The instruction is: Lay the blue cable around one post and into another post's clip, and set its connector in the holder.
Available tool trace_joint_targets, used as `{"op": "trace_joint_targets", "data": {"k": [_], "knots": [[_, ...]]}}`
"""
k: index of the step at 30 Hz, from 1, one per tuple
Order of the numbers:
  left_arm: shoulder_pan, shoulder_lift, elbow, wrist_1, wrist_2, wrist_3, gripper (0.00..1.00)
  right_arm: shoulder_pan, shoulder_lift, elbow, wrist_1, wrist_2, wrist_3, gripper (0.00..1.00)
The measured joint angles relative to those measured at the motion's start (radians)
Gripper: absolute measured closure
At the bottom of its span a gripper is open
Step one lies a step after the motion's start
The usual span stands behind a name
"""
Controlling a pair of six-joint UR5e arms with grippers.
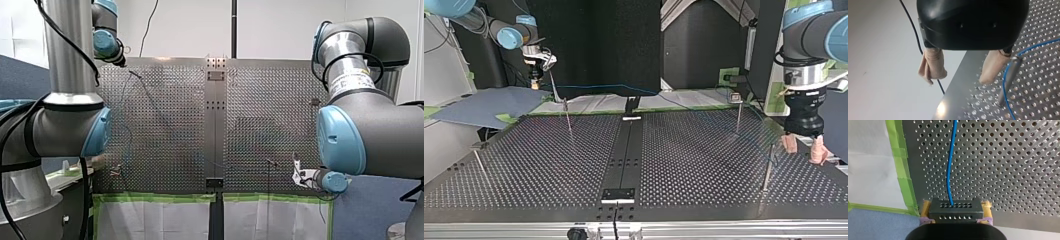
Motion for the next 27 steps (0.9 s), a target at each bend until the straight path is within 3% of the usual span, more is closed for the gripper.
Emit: {"op": "trace_joint_targets", "data": {"k": [20,27], "knots": [[-0.05,-0.024,0.2,-0.201,0.014,0.202,0.0,0.0,0.0,-0.005,0.003,0.0,0.0,1.0],[-0.066,-0.025,0.221,-0.267,0.006,0.268,0.0,0.001,0.0,-0.007,0.002,0.0,0.0,1.0]]}}
